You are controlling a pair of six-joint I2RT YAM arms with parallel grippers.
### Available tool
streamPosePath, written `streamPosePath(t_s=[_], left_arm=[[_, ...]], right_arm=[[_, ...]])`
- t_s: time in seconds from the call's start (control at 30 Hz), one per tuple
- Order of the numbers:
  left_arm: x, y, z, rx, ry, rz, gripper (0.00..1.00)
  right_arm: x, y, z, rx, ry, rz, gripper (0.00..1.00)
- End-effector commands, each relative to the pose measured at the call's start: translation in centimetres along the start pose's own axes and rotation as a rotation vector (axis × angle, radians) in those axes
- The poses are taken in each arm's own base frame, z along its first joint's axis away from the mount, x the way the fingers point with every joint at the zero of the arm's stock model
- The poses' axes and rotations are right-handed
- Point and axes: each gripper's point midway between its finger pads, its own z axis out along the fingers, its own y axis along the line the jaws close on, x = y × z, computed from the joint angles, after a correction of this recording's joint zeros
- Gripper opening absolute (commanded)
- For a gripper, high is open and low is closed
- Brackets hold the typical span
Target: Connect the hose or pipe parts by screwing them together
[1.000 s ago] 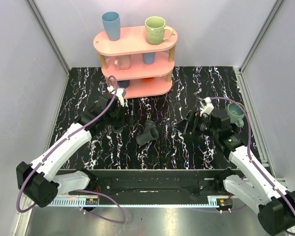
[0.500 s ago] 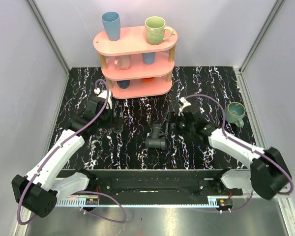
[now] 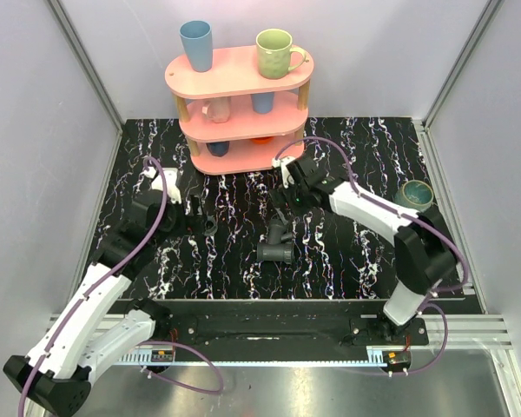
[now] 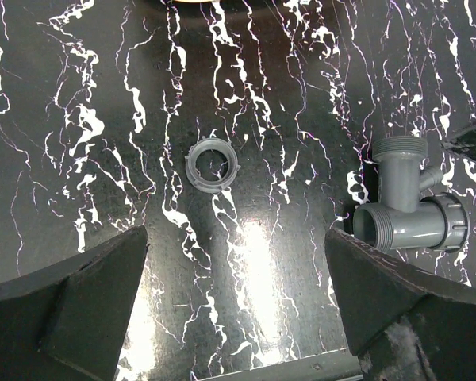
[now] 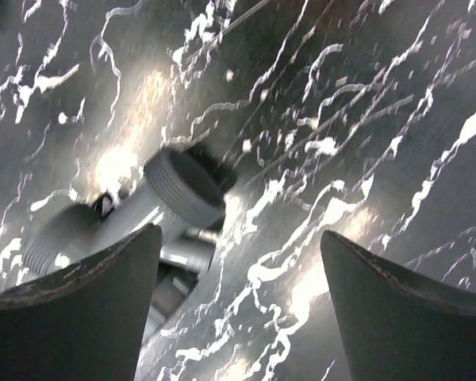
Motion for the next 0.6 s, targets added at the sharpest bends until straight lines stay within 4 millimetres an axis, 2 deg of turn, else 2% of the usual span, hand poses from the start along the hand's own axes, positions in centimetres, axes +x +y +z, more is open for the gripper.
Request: streamPosePath(t_s=[0.0, 0.03, 0.13, 0.3, 0.37, 0.43, 0.47, 0.53, 0.57], left_arm=[[-1.2, 0.0, 0.0, -0.006, -0.063, 0.006, 0.99], [-1.2, -0.1, 0.0, -0.005, -0.063, 0.009, 0.99], [-1.2, -0.1, -0.1, -0.005, -0.067, 0.013, 0.99], [-1.2, -0.4, -0.3, 0.006, -0.073, 0.021, 0.99], [-1.2, -0.5, -0.3, 0.006, -0.072, 0.027, 0.99], [-1.2, -0.5, -0.4, 0.005, -0.074, 0.027, 0.99], [-1.1, -0.5, -0.3, 0.004, -0.073, 0.028, 0.99], [-1.2, -0.4, -0.4, -0.001, -0.076, 0.026, 0.99], [-1.2, -0.4, -0.4, -0.001, -0.076, 0.025, 0.99]], right_arm=[[-1.8, -1.0, 0.9, 0.077, 0.090, -0.057, 0.90], [-2.3, 0.6, 1.2, 0.006, 0.089, -0.005, 0.90], [-1.3, 2.1, 3.2, -0.060, 0.130, 0.054, 0.89], [-0.1, 2.8, 5.6, -0.110, 0.171, 0.028, 0.86], [0.0, 3.5, 5.9, -0.150, 0.180, 0.011, 0.82], [0.5, 4.1, 6.2, -0.197, 0.198, 0.011, 0.76], [0.7, 4.2, 6.3, -0.202, 0.202, 0.015, 0.65], [1.6, 3.9, 6.3, -0.182, 0.220, 0.046, 0.56], [1.6, 3.9, 6.0, -0.171, 0.213, 0.053, 0.47]])
